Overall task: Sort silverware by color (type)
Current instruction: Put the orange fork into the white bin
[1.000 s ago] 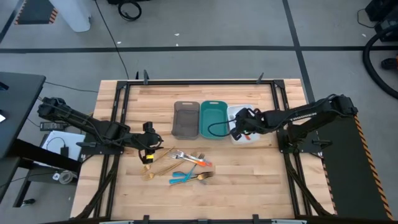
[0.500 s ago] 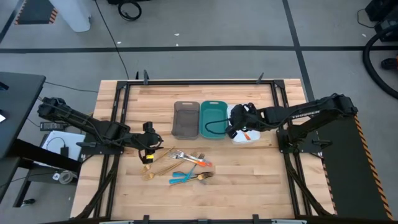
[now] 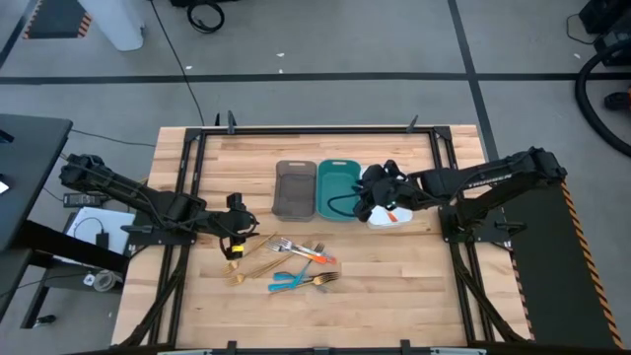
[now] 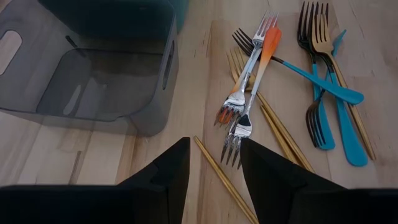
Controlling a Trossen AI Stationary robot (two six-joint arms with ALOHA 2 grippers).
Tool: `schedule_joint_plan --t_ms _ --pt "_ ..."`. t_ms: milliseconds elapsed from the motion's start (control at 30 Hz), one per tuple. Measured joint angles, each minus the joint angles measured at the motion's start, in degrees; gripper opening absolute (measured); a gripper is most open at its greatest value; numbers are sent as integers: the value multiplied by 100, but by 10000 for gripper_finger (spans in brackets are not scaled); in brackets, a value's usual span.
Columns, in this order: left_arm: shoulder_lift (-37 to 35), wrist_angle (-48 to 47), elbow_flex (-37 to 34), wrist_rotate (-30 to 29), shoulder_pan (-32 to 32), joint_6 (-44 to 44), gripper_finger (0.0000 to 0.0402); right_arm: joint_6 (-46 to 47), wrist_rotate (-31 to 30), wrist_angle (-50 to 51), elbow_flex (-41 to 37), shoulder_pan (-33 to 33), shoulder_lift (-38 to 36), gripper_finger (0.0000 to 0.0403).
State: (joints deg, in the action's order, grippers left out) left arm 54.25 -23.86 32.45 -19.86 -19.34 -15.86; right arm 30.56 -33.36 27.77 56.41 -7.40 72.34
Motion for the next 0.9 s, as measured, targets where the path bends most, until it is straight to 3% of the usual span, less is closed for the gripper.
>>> schedule_joint_plan --t_ms 633,900 --pt "0 22 0 -4 1 0 151 -1398 535 -1779 84 -393 4 99" --pt "1 54 0 -4 -1 0 151 -1894 1373 -2673 84 -349 4 99"
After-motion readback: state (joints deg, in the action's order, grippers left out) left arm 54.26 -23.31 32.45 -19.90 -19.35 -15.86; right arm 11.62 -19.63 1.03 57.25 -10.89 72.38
